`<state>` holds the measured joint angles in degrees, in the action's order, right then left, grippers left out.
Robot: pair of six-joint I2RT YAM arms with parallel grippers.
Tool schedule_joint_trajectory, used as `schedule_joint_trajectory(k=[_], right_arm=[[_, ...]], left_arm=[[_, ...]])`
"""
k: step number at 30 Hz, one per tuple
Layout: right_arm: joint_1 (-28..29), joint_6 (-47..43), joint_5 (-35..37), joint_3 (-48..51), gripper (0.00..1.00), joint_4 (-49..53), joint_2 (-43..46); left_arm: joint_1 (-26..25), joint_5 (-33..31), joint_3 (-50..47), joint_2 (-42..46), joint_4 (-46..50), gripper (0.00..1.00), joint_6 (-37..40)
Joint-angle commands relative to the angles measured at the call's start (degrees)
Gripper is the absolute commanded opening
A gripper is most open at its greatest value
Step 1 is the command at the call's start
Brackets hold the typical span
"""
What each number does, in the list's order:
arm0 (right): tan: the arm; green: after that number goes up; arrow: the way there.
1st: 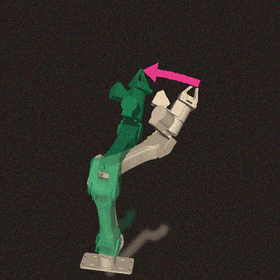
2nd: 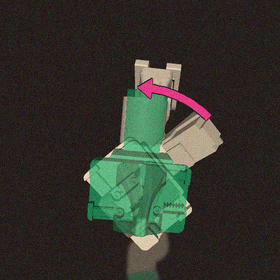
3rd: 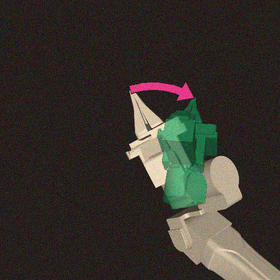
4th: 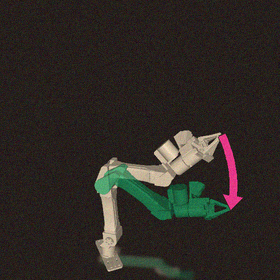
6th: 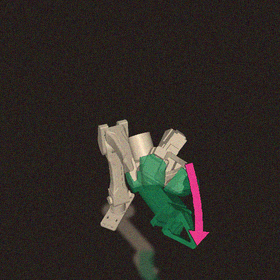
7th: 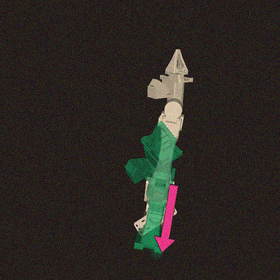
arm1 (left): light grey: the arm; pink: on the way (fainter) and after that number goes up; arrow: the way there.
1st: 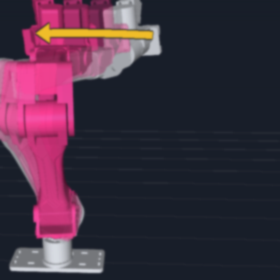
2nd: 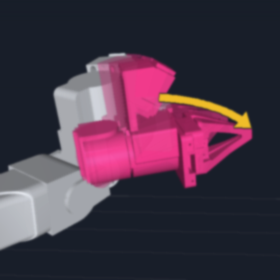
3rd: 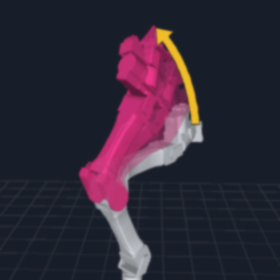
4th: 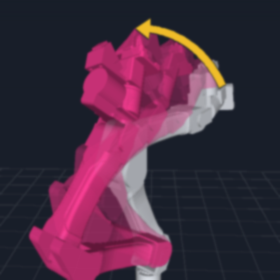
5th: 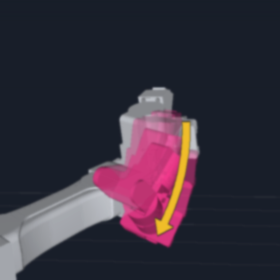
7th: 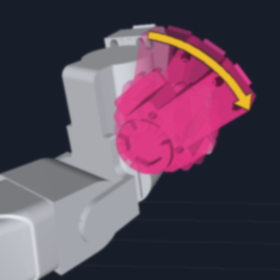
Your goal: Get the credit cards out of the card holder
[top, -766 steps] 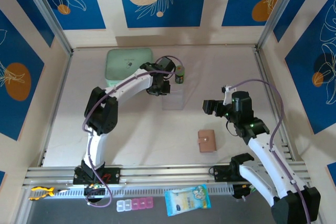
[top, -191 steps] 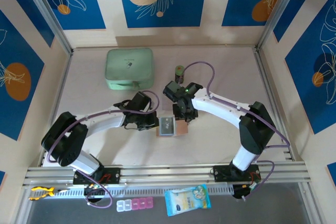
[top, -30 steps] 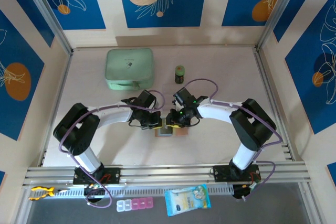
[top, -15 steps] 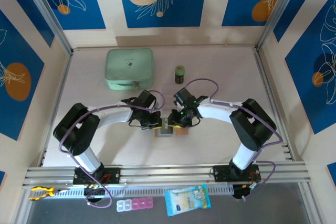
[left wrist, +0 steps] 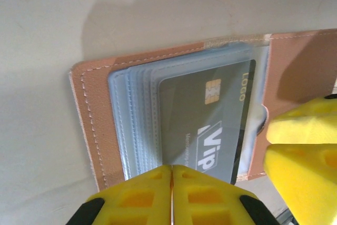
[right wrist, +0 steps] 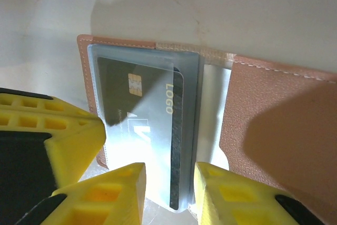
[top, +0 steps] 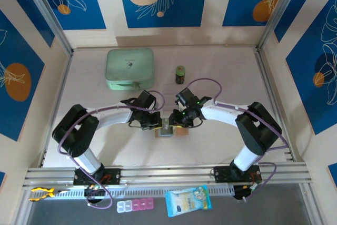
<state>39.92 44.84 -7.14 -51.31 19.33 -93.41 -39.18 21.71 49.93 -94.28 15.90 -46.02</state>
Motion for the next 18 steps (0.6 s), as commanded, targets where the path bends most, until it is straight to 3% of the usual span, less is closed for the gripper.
schedule_joint_trajectory(k=[1,18], right_arm=[[-0.28,0.22,-1.74,1.01,0.31,-0.34,1.13],[-0.38,0.64,-3.53,1.19,0.30,-2.40,-0.09]], left_arm=[[-0.19,-1.22,-0.10,1.99,1.37,0.08,-0.32],[-0.16,-1.08,-1.32,-0.89,0.95,0.04,-0.34]])
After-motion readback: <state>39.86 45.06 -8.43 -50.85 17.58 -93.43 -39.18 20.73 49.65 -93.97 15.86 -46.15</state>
